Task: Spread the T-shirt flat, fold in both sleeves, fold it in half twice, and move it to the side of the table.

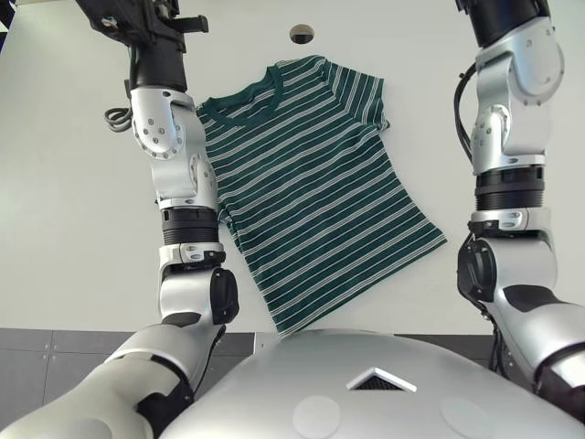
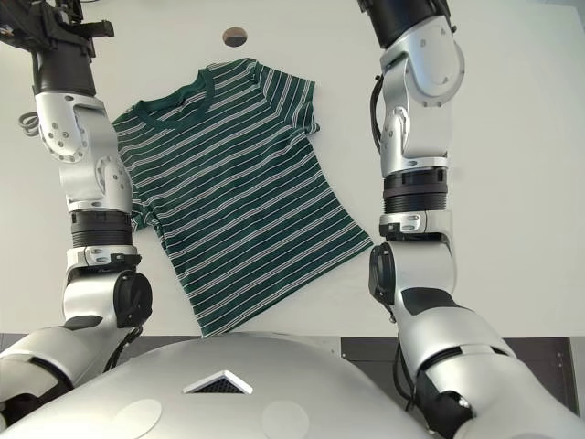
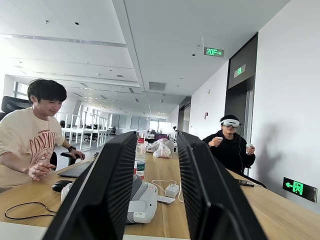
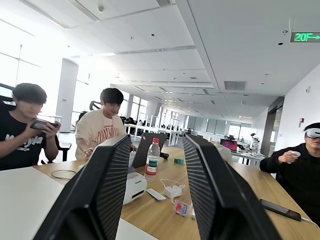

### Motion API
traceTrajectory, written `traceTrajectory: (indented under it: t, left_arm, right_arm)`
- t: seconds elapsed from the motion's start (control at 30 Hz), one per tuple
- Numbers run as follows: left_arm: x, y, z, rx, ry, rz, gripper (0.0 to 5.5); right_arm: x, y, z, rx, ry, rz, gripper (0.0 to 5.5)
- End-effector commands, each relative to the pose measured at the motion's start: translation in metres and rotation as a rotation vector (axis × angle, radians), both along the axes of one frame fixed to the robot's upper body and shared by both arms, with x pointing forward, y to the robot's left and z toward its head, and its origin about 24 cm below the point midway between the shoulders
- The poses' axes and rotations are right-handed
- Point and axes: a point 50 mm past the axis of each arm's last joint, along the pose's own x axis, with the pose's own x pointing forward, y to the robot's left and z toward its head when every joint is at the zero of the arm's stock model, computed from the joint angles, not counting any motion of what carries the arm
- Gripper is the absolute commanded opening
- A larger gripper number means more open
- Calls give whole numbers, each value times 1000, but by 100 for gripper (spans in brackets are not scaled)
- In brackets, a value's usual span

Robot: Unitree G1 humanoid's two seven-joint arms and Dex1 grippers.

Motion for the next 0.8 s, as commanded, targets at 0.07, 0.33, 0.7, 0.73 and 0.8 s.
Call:
traceTrajectory:
  t: [0.07, 0.33, 0.7, 0.73, 0.8]
  left_arm:
    - [-7, 3, 0, -29, -41, -3, 149]
    - [-22, 0, -12, 114, -49, -126, 149]
    - [-34, 15, -51, 421, -40, -65, 149]
    - [-34, 17, -52, 420, -39, -60, 149]
    - [-35, 17, -49, 415, -50, -52, 149]
  right_arm:
    - [-6, -5, 2, 21, -42, 39, 191]
    - [-77, 7, -74, -772, 38, 636, 191]
    - [-88, -31, -119, -1180, 232, 701, 191]
    - [-90, -34, -126, -1230, 258, 723, 191]
    - [-93, -36, -138, -1312, 291, 767, 191]
